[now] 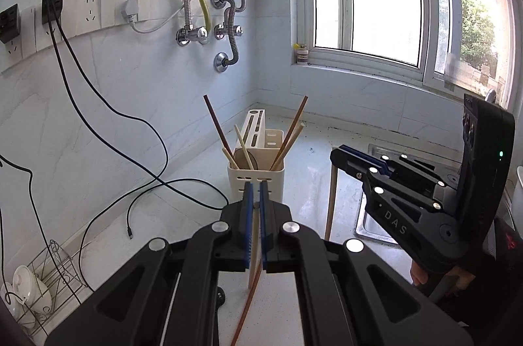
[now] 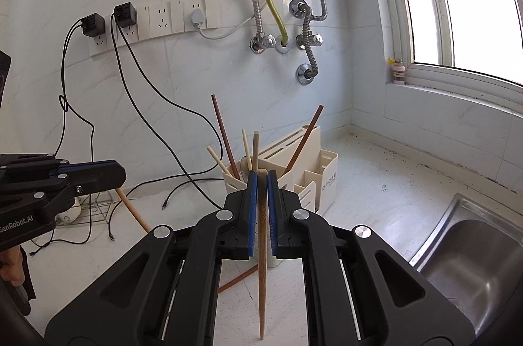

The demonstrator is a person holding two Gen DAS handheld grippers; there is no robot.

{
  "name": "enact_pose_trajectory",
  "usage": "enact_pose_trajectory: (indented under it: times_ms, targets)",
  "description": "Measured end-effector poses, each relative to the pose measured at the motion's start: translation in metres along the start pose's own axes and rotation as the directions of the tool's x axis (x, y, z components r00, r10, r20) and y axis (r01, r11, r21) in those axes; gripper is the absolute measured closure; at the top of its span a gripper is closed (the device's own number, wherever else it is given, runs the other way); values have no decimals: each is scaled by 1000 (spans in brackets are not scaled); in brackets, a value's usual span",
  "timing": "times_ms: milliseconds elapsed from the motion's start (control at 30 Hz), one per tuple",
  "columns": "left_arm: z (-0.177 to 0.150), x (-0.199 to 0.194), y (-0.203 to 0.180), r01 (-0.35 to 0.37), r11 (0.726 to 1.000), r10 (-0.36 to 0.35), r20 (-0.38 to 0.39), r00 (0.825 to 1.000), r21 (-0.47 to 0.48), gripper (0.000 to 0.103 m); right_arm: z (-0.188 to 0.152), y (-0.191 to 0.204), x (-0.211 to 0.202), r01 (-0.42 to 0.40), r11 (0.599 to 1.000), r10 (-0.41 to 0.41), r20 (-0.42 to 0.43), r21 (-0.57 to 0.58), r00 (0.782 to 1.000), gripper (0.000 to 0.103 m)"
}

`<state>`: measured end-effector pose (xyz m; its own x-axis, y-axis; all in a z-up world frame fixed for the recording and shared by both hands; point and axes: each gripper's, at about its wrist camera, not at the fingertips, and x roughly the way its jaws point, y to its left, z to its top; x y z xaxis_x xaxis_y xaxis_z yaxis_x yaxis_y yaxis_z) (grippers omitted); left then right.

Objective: Organize utensils
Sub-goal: 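Lift the dark chopstick with the right gripper and carry it above the holder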

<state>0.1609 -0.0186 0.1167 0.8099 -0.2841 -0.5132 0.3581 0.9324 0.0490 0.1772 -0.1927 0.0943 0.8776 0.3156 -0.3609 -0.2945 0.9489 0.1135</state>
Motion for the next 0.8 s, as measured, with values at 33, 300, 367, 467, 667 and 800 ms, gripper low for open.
enact_pose_trajectory:
  times_ms: [33, 300, 367, 467, 667, 800]
  targets:
    - [2, 1, -1, 1, 1000, -1, 4, 1000, -3, 100, 1, -1, 0, 3, 1000, -3, 1, -3, 1000, 97]
    - [17, 7, 1, 4, 999, -1, 58, 998, -43, 100, 15, -9, -4, 14, 1000, -14, 29, -25, 999, 97]
    - [23, 7, 3, 15, 998, -12, 69, 998, -55, 100, 20, -11, -5, 15, 999, -14, 37, -28, 999, 97]
    - [34, 1, 5, 36, 998, -30, 98, 995, -60, 100, 30, -15, -7, -1, 1000, 2, 48, -23, 999, 97]
    - [72, -16, 17, 86, 994, -71, 188, 980, -71, 100, 74, -27, -15, -54, 999, 53, 100, 7, 994, 97]
    - [98, -26, 22, 103, 992, -82, 245, 966, -76, 100, 111, -32, -24, -66, 998, 64, 169, 4, 984, 97]
